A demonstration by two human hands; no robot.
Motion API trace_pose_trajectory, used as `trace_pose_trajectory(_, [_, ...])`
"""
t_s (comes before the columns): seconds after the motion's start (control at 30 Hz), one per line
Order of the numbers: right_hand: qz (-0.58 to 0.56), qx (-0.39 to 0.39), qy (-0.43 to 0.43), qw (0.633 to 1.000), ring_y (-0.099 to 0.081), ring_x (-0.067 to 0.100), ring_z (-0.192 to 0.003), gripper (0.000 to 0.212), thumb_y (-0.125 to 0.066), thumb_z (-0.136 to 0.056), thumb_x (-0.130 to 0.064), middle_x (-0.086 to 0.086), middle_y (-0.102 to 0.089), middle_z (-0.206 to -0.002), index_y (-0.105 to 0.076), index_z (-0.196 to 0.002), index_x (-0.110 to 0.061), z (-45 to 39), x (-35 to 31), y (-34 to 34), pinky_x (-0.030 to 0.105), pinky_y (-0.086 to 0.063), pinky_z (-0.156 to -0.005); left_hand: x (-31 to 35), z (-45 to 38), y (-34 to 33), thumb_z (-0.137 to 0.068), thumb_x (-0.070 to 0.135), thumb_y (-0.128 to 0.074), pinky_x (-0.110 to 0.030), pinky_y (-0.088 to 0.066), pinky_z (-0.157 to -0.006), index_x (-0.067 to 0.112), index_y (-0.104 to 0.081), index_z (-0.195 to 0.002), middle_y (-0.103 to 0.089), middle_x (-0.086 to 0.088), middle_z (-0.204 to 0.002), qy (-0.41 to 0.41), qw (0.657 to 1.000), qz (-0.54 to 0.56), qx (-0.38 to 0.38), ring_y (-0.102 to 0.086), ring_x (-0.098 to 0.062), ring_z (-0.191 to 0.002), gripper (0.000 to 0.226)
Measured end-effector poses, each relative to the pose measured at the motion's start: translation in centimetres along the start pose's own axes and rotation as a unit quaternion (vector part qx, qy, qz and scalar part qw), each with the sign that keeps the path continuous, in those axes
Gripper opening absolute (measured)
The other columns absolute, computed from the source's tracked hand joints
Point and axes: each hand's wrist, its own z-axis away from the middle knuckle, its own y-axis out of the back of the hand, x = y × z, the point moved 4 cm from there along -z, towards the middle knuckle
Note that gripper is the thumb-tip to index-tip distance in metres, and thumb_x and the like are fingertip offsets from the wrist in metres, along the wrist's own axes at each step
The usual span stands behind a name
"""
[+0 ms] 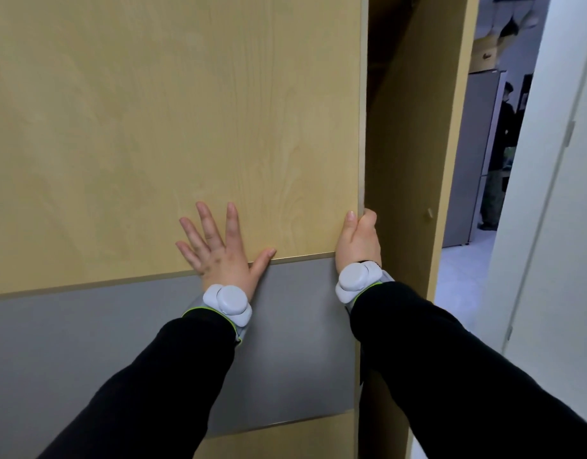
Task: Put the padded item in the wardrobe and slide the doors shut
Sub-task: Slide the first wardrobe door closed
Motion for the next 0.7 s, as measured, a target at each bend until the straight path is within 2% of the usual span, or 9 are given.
trace_pose_trajectory(0.27, [-0.008,0.01,0.004,1.0,-0.058,0.034,-0.099,0.047,-0.022,-0.1,-0.038,0.015,-0.058,-0.122,-0.036,-0.131,-0.006,-1.5,1.0,2.0,0.035,-0.044,-0.077,2.5,0.1,-1.4,-0.067,0.072,-0.034,-0.07,-0.004,-0.107,0.031,-0.005,-0.142,-0.006,-0.026,-0.156,-0.009,1.0,-0.01,0.018,-0.002,-0.055,-0.139,0.09])
trace_pose_trajectory(0.57, [0.016,0.002,0.0,1.0,-0.056,0.034,-0.108,0.051,-0.023,-0.099,-0.041,0.014,-0.054,-0.13,-0.037,-0.135,-0.008,-2.4,1.6,4.2,0.038,-0.045,-0.086,4.3,0.1,-2.5,-0.067,0.072,-0.033,-0.069,-0.002,-0.107,0.032,-0.006,-0.143,-0.005,-0.024,-0.156,-0.012,1.0,-0.005,0.02,-0.002,-0.054,-0.139,0.09])
trace_pose_trajectory(0.63, [0.027,-0.001,-0.012,1.0,-0.056,0.034,-0.107,0.051,-0.023,-0.099,-0.042,0.014,-0.054,-0.128,-0.038,-0.134,-0.008,-2.7,1.9,4.8,0.037,-0.044,-0.084,4.9,0.3,-2.8,-0.068,0.072,-0.033,-0.069,-0.003,-0.107,0.031,-0.006,-0.144,-0.005,-0.024,-0.156,-0.018,1.0,-0.007,0.021,-0.003,-0.054,-0.139,0.091])
trace_pose_trajectory(0.7, [0.044,0.001,-0.024,0.999,-0.057,0.034,-0.099,0.049,-0.023,-0.099,-0.042,0.016,-0.057,-0.121,-0.043,-0.125,-0.005,-2.9,2.1,5.2,0.033,-0.041,-0.075,5.4,0.3,-3.0,-0.068,0.071,-0.034,-0.069,-0.004,-0.106,0.031,-0.007,-0.144,-0.006,-0.023,-0.156,-0.019,0.999,-0.006,0.025,-0.004,-0.054,-0.139,0.091])
